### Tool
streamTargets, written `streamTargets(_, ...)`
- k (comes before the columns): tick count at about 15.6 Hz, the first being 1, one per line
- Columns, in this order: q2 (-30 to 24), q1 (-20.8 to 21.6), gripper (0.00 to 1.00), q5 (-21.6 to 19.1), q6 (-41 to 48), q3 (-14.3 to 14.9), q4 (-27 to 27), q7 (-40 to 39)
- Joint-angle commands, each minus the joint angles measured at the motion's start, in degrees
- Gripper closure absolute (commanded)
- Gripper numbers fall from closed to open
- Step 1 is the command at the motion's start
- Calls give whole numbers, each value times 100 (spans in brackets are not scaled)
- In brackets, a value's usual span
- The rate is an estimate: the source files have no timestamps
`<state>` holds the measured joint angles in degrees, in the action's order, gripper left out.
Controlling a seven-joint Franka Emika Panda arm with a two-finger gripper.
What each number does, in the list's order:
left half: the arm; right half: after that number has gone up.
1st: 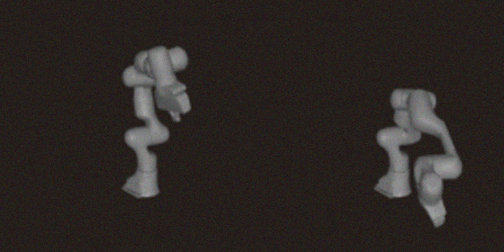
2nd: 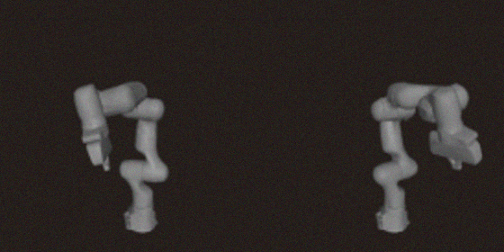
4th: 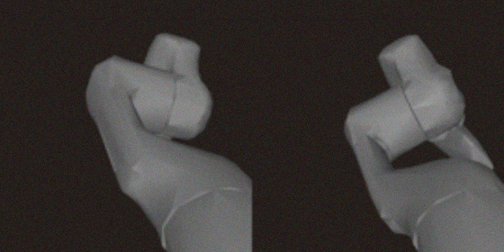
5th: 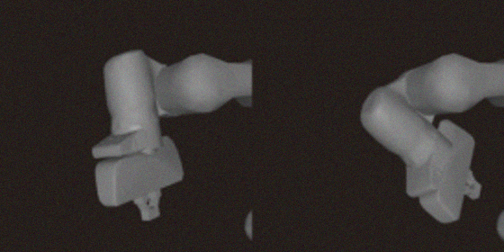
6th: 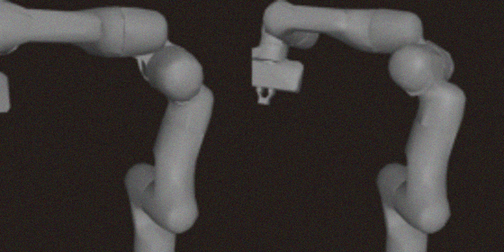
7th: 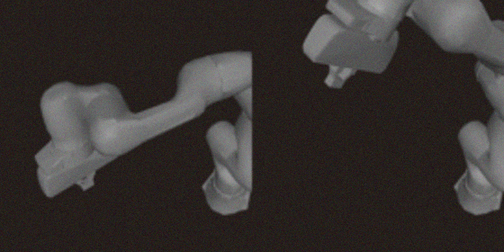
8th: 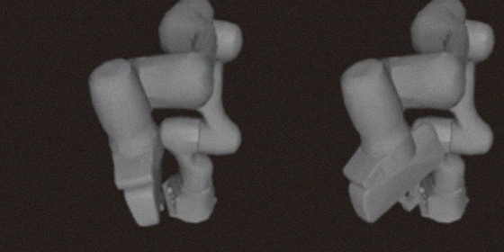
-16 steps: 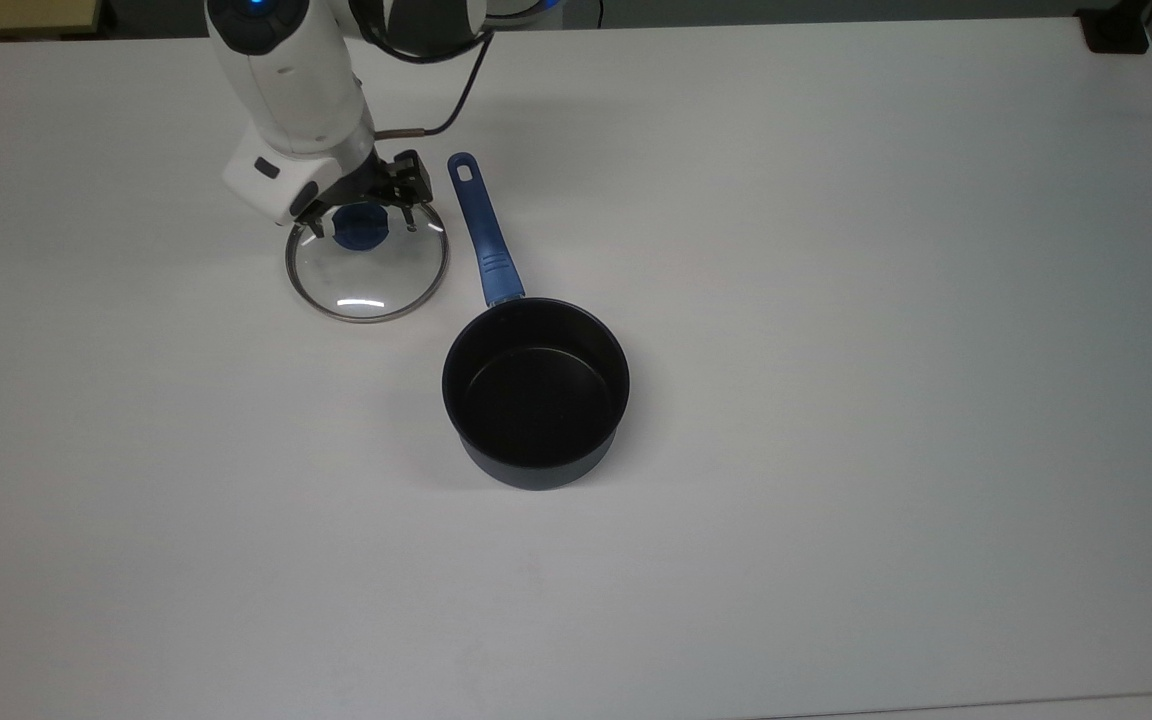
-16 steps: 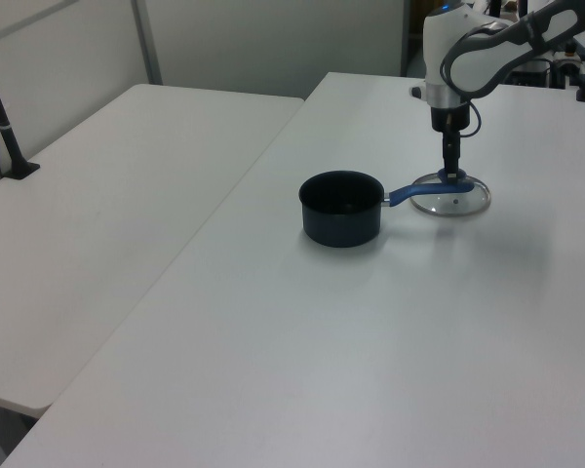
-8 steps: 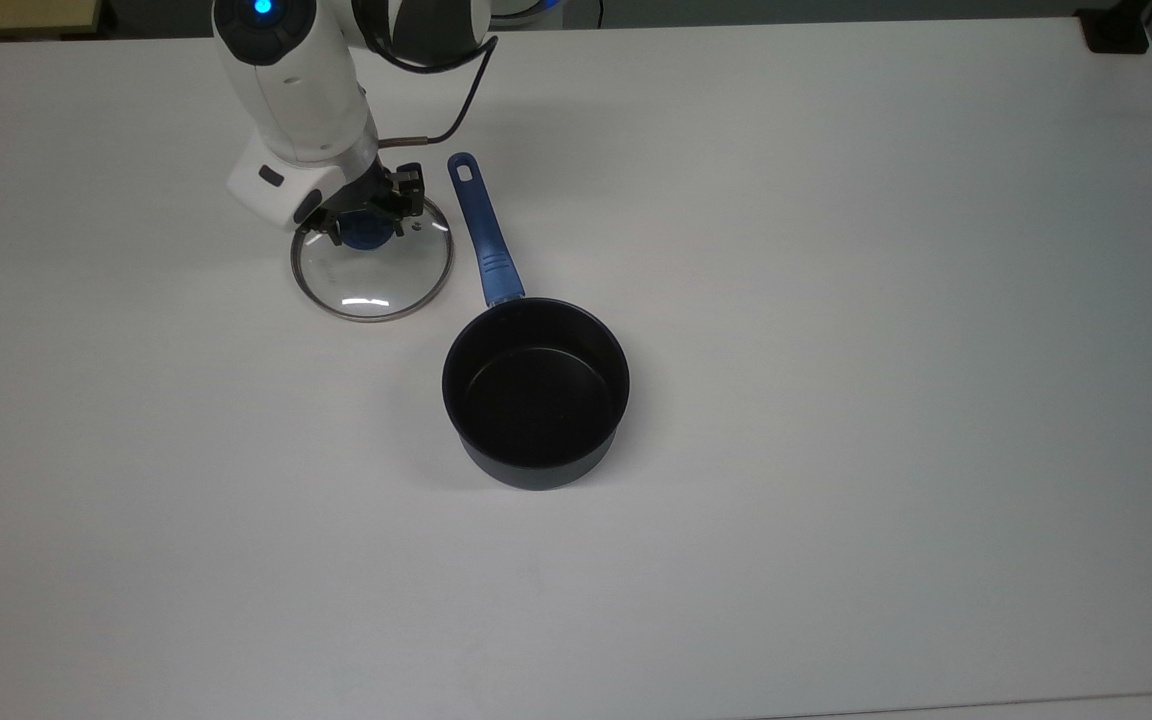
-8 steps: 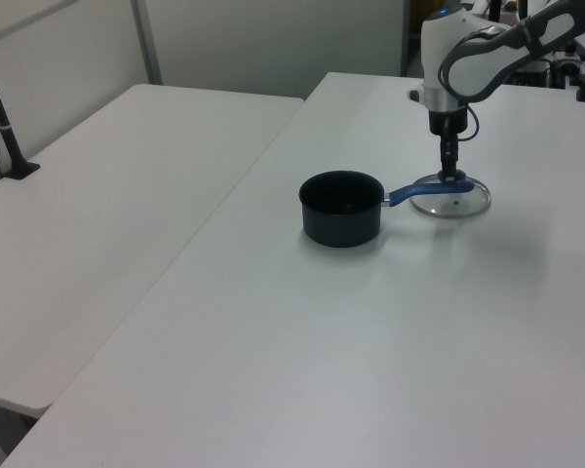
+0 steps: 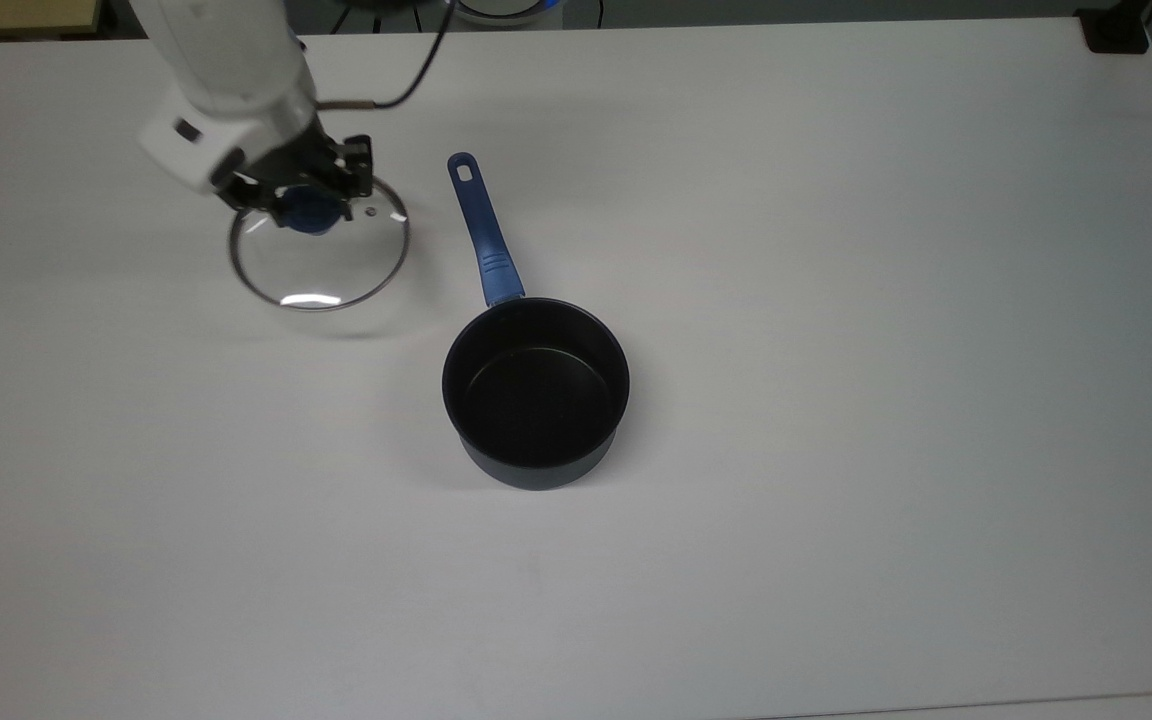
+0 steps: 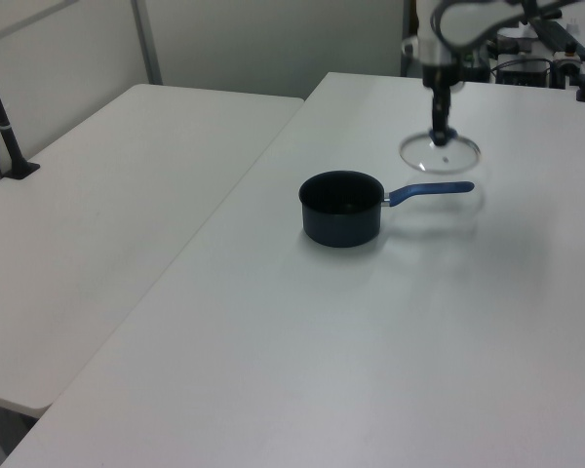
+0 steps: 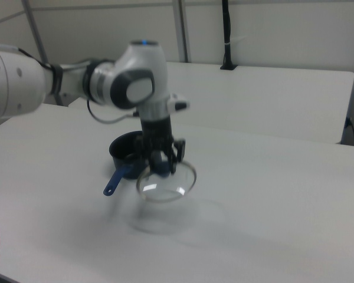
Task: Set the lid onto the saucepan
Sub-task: 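Lift the glass lid and carry it over the black saucepan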
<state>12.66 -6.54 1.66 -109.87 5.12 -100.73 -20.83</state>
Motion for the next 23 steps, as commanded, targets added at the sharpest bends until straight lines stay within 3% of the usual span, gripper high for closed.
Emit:
streamTargets(1, 202, 170, 49, -96, 221, -54, 852, 123)
streamTargets(3, 255, 433, 50, -105, 186, -55, 1098, 184)
streamTargets(8, 527, 1250, 49, -35, -375, -55, 1398, 1211)
streamTargets(12, 896, 1647, 49, 1, -702, -46, 1547, 1679)
streamTargets(23, 1160, 1700, 49, -78, -693, -63, 1732, 1758)
